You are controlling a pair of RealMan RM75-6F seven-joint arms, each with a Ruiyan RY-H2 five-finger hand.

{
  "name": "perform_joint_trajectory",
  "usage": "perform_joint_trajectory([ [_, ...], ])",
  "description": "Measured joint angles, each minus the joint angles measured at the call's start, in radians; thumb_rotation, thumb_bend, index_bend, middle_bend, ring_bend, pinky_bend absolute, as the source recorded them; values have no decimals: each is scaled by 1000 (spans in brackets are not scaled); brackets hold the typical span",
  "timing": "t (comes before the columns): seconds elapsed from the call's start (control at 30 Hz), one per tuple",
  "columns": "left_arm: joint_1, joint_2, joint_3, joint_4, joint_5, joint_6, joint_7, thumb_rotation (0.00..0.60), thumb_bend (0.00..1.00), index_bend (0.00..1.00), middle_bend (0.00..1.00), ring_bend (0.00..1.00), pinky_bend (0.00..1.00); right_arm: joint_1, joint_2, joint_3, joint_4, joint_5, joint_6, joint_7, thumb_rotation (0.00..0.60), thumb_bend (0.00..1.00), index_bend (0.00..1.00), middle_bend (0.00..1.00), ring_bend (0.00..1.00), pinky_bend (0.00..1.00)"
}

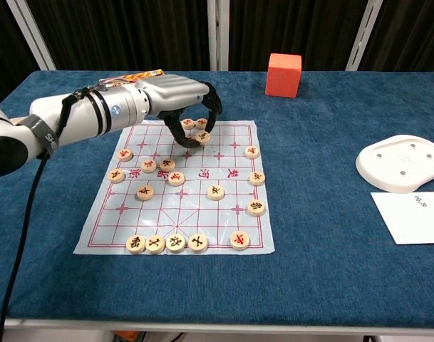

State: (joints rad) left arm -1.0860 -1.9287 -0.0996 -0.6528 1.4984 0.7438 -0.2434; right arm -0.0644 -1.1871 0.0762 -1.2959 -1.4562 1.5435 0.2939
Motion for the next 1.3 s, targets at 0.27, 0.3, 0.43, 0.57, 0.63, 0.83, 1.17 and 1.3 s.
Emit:
perform_joint_trajectory([
  [0.27, 9, -34, 19, 54, 4, -3, -48, 600, 300, 517, 186, 0, 75, -2, 0, 1, 1, 5, -1, -3, 600, 161, 0, 0, 0, 0],
  [0.3, 9, -36, 19, 57, 5, 0, -52, 600, 300, 517, 186, 0, 75, -1, 1, 1, 0, 3, 0, -4, 600, 161, 0, 0, 0, 0],
  [0.43, 3, -44, 20, 73, 12, 12, -71, 600, 300, 517, 186, 0, 75, 0, 2, 1, -4, 2, 0, -7, 600, 161, 0, 0, 0, 0],
  [0.57, -2, -51, 21, 87, 15, 13, -80, 600, 300, 517, 186, 0, 75, 0, 3, 1, -5, 2, -1, -9, 600, 161, 0, 0, 0, 0],
  [0.63, -4, -56, 23, 98, 14, 4, -86, 600, 301, 516, 186, 0, 75, -1, 4, 1, -5, 2, -1, -9, 600, 161, 0, 0, 0, 0],
  [0.83, -8, -72, 30, 131, 15, -10, -106, 600, 299, 502, 186, 0, 75, -3, 6, 2, -4, 5, -2, -7, 600, 161, 0, 0, 0, 0],
  [1.17, -8, -79, 43, 152, 31, 16, -132, 600, 286, 290, 174, 0, 80, 1, 8, 3, -9, 4, -5, -12, 600, 160, 0, 0, 0, 0],
  [1.3, -6, -72, 44, 150, 33, 25, -136, 600, 285, 212, 169, 0, 80, 1, 11, 4, -14, 4, -3, -16, 600, 160, 0, 0, 0, 0],
])
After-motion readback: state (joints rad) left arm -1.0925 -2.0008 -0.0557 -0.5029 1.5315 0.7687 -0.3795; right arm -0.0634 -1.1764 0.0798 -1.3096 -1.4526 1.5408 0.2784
